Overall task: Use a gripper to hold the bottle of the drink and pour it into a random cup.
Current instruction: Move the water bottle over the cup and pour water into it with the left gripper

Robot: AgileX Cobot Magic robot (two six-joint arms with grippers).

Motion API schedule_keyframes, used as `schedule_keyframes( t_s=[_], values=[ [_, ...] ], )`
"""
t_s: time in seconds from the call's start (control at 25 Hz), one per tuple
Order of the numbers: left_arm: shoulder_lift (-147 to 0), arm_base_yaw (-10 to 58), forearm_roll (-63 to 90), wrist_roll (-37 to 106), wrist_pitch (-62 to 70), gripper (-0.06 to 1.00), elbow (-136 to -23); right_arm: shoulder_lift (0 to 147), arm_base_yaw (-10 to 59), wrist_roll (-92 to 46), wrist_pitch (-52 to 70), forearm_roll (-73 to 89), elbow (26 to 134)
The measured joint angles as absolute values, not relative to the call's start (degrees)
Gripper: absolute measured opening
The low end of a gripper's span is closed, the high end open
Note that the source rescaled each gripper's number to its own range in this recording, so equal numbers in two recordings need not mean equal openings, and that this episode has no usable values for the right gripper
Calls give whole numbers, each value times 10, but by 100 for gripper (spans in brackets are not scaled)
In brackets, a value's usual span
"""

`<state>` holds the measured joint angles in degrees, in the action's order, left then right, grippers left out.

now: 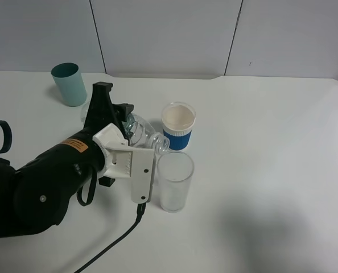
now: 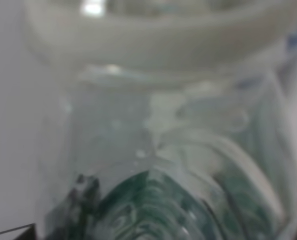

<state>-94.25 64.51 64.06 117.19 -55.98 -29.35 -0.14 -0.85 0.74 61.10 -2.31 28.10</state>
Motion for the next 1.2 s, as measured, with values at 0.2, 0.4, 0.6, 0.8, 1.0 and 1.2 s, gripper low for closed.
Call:
schedule_keyframes(
  t_s=[0.2,0.4,0.6,0.8,1.0,1.2],
  values=[
    [-948,646,652,1172,-562,2,-310,-1,-8,7,611,-23,281],
    [-959,646,648,1172,-563,2,-311,-1,-8,7,611,-23,281],
    [-959,646,623,1172,-569,2,-311,-1,-8,7,611,-23,281],
    [-959,646,609,1173,-569,2,-311,-1,-8,7,611,-23,281],
    [-959,646,609,1190,-569,2,-311,-1,-8,7,611,-23,281],
    [-959,646,609,1210,-569,2,-311,-1,-8,7,611,-23,281]
  ],
)
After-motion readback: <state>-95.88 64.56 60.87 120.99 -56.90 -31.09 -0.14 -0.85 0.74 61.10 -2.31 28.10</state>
